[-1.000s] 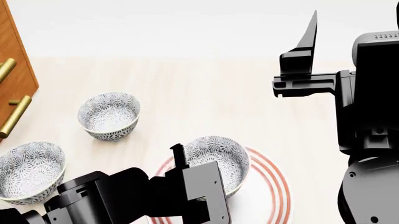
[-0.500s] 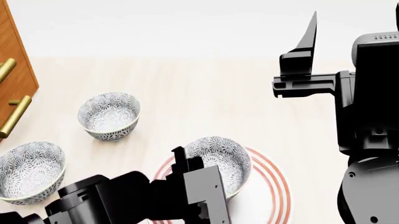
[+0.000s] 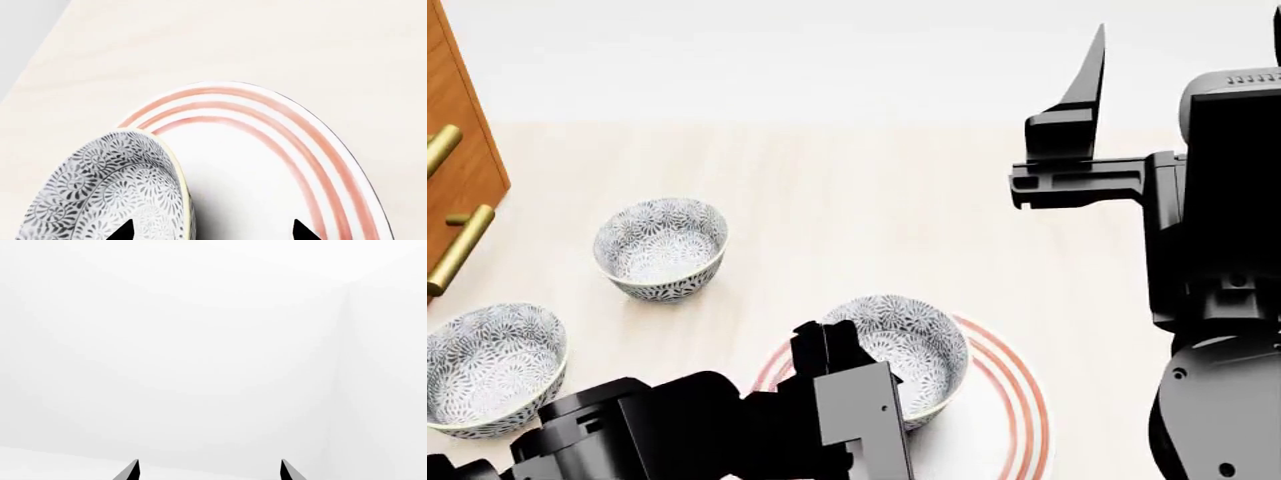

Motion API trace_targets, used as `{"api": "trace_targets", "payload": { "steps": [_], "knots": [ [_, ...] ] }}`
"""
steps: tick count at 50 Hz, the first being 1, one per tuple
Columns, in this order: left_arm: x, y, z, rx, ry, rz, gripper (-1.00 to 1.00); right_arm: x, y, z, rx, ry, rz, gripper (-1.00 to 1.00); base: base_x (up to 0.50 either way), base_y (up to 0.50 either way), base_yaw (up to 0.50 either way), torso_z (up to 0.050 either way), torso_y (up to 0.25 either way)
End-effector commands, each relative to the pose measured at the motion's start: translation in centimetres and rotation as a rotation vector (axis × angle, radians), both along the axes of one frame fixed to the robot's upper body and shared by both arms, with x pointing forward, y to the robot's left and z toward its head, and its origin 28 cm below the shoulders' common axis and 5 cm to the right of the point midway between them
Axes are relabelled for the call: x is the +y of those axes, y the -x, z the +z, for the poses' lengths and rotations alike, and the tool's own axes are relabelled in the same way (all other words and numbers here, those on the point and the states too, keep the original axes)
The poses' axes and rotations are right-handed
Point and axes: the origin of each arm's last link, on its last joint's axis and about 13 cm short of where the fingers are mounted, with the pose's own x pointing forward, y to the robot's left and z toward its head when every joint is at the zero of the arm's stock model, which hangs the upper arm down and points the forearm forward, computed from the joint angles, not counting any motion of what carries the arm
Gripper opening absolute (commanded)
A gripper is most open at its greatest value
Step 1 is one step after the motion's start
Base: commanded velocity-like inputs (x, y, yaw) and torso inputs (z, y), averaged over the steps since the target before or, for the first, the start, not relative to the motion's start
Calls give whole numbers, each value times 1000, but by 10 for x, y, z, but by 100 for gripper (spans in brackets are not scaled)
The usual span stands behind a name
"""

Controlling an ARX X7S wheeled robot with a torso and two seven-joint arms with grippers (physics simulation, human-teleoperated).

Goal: Put the bowl at the front on the plate.

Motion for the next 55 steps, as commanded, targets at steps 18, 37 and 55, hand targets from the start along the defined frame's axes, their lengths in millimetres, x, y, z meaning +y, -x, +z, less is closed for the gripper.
{"api": "trace_targets", "payload": {
  "steps": [18,37,55],
  "knots": [
    [1,15,38,35,108,-57,100,0,-2,2,1,5,-4,100,0,0,0,0,0],
    [9,21,65,18,210,-53,100,1,-3,4,-1,9,0,100,0,0,0,0,0],
    [16,18,88,7,381,24,100,5,0,6,-14,12,22,100,0,0,0,0,0]
  ]
}}
